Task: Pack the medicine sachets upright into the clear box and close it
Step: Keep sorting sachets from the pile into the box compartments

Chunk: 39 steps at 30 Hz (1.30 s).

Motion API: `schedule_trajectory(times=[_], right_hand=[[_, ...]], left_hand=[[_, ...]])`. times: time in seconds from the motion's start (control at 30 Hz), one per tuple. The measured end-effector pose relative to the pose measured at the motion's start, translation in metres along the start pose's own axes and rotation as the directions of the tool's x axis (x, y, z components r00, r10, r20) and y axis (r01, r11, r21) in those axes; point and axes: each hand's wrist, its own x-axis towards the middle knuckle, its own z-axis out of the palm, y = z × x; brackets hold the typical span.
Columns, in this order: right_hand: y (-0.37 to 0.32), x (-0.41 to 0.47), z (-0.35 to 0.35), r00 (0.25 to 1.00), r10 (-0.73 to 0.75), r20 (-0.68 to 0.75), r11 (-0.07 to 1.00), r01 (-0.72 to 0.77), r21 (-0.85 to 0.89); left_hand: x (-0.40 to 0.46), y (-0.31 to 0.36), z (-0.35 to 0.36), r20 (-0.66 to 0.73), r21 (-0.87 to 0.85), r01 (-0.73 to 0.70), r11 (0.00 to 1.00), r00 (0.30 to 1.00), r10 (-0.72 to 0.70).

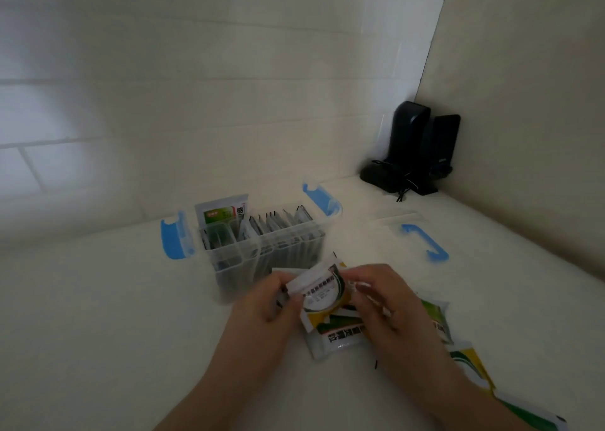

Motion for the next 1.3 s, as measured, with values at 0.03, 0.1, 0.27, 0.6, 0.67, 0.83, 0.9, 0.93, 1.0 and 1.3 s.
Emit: schedule_trajectory(times=[0.03, 0.1, 0.27, 0.6, 0.67, 0.83, 0.9, 0.93, 1.0, 1.3], right_hand=[[0.002, 0.0, 0.001, 1.0, -0.021, 0.017, 0.997, 0.022, -0.076], [0.003, -0.001, 0.003, 0.998, 0.003, 0.069, 0.987, 0.008, -0.158], [0.001, -0.002, 0.005, 0.993, -0.074, -0.094, 0.939, 0.037, -0.341], [-0.001, -0.002, 0.001, 0.993, 0.107, -0.059, 0.922, -0.121, -0.368], [-0.005, -0.002, -0.003, 0.977, 0.133, -0.165, 0.961, -0.168, -0.219], [-0.014, -0.002, -0.004, 0.979, -0.073, -0.192, 0.997, 0.067, -0.039], [-0.006, -0.004, 0.0, 0.97, -0.242, -0.022, 0.962, 0.237, -0.135], [-0.001, -0.005, 0.003, 0.961, -0.269, 0.062, 0.946, 0.276, -0.173], [0.003, -0.004, 0.006, 0.955, -0.262, 0.139, 0.931, 0.288, -0.224], [-0.013, -0.006, 0.001, 0.996, 0.025, 0.086, 1.0, -0.027, 0.015]], left_hand=[[0.0, 0.0, -0.001, -0.005, -0.033, 0.015, 0.999, 1.0, -0.016], [0.001, 0.0, -0.001, -0.036, -0.072, 0.052, 0.996, 0.998, -0.055], [0.0, -0.002, -0.002, -0.109, 0.005, 0.023, 1.0, 0.994, -0.022], [0.001, -0.001, -0.007, -0.123, 0.023, 0.072, 0.997, 0.99, -0.068], [0.002, 0.0, -0.007, -0.087, -0.001, 0.097, 0.995, 0.991, -0.097], [0.001, 0.004, -0.003, 0.065, -0.107, 0.17, 0.98, 0.984, -0.164], [0.003, 0.007, -0.007, 0.109, -0.242, 0.218, 0.945, 0.974, -0.196], [0.004, 0.008, -0.009, 0.119, -0.285, 0.229, 0.931, 0.972, -0.203], [0.006, 0.011, -0.013, 0.117, -0.308, 0.235, 0.922, 0.971, -0.208], [0.002, 0.001, -0.012, 0.137, -0.124, -0.009, 0.992, 0.99, 0.026]])
